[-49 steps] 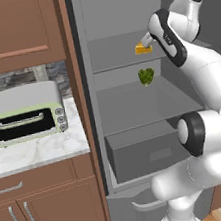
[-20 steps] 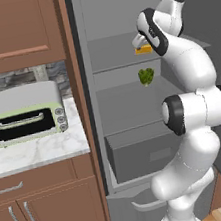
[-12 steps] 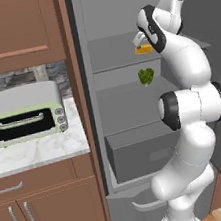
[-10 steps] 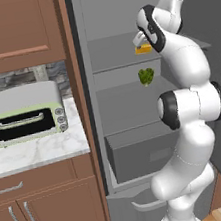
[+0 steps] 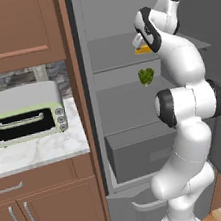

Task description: Pick the cheese from the fridge and the cheese grater from the cabinet and place them next to the salad bowl.

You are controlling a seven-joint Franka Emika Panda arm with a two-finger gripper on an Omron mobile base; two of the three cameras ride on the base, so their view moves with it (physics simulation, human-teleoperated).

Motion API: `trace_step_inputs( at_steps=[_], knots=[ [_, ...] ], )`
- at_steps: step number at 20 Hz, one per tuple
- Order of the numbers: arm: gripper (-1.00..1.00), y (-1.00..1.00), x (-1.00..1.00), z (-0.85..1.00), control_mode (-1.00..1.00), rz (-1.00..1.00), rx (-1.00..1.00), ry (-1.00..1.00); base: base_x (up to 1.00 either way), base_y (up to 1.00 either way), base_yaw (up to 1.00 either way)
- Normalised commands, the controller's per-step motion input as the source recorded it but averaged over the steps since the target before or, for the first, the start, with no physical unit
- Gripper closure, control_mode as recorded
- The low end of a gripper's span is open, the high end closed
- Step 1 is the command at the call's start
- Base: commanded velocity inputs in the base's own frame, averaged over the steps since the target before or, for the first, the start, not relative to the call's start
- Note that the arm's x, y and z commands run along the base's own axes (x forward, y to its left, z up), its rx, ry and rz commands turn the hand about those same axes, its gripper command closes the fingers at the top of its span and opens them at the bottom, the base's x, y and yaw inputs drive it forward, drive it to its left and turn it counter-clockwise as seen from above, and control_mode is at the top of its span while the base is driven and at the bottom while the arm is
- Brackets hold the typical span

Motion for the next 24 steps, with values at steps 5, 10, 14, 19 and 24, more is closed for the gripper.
trace_step_inputs(
  at_steps=[5, 10, 14, 19, 24],
  knots=[
    [-1.0, 0.0, 0.1, -0.16, -1.0, 0.0, -0.02, 0.0, 0.0, 0.0, 0.0],
    [-1.0, -0.01, 0.1, -0.15, -1.0, 0.01, 0.0, 0.0, 0.0, 0.0, 0.0],
    [-1.0, 0.0, 0.13, -0.2, -1.0, 0.02, 0.0, 0.02, 0.0, 0.0, 0.0],
    [-1.0, 0.0, 0.14, -0.12, -1.0, 0.03, 0.0, 0.0, 0.0, 0.0, 0.0],
    [1.0, 0.0, 0.01, -0.13, -1.0, 0.03, 0.0, 0.0, 0.0, 0.0, 0.0]
  ],
)
